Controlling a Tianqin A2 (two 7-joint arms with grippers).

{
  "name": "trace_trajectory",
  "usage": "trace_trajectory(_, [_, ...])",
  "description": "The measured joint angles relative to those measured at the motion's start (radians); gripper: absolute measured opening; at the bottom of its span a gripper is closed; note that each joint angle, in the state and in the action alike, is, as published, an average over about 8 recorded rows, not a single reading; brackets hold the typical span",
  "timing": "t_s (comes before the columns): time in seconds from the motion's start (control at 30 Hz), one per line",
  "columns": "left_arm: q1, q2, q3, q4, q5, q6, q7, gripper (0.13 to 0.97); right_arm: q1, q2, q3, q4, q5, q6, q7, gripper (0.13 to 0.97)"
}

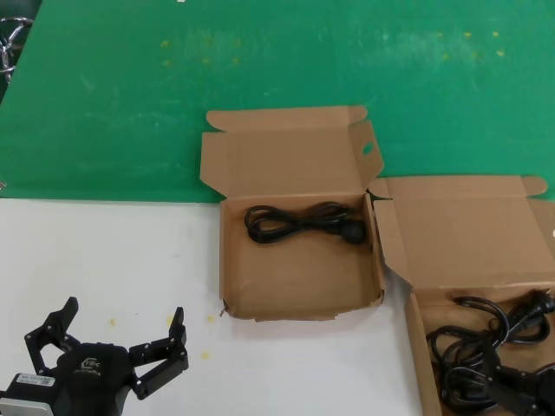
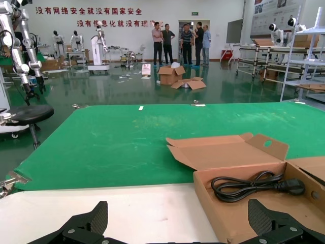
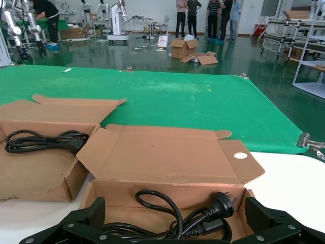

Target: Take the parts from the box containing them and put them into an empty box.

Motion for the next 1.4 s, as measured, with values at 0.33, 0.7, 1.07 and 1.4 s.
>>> trace_trajectory(0.33, [0.000, 0.000, 0.000, 0.000, 0.000, 0.000, 0.000, 0.966, 0.000, 0.000, 0.000, 0.000, 0.000, 0.000, 0.000, 0.966])
trace_trajectory(0.7, [0.000, 0.000, 0.000, 0.000, 0.000, 0.000, 0.000, 0.966, 0.000, 0.000, 0.000, 0.000, 0.000, 0.000, 0.000, 0.966])
trace_trajectory(1.07, [0.000, 0.000, 0.000, 0.000, 0.000, 0.000, 0.000, 0.966, 0.000, 0.000, 0.000, 0.000, 0.000, 0.000, 0.000, 0.966])
trace_trajectory(1.4, [0.000, 0.000, 0.000, 0.000, 0.000, 0.000, 0.000, 0.966, 0.000, 0.000, 0.000, 0.000, 0.000, 0.000, 0.000, 0.966])
